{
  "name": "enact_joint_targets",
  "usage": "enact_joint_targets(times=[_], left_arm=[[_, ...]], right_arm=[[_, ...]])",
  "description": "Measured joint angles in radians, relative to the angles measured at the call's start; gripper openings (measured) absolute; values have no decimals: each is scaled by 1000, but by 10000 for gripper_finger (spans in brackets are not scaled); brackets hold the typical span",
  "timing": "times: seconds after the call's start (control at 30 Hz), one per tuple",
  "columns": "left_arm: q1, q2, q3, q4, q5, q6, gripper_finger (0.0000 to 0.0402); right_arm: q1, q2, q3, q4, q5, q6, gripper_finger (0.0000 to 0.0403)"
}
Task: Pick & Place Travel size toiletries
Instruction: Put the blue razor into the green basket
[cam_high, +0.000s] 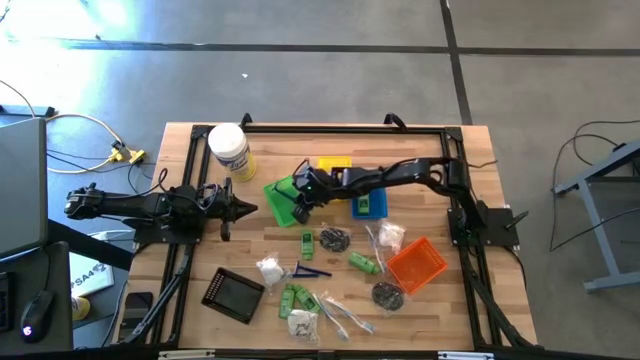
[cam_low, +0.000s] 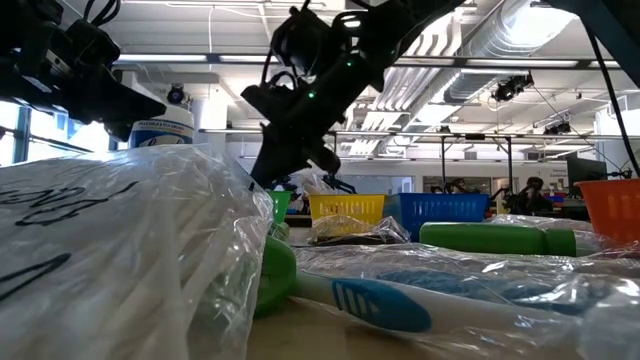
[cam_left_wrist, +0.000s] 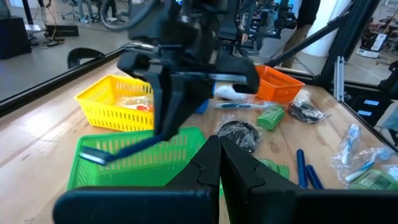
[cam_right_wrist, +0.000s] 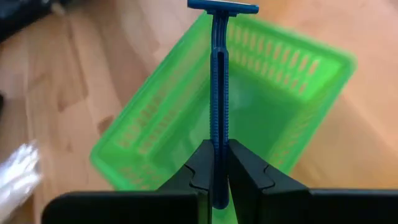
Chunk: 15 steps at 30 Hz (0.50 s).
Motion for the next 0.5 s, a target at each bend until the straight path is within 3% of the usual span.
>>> enact_joint_targets(times=[0.1, 0.5], left_arm=[[0, 0, 0, 13, 0, 0, 0], [0, 0, 2, 30, 0, 0, 0]], right_arm=[[-1, 0, 0, 5, 34, 10, 23], [26, 63, -1, 27, 1, 38, 23]])
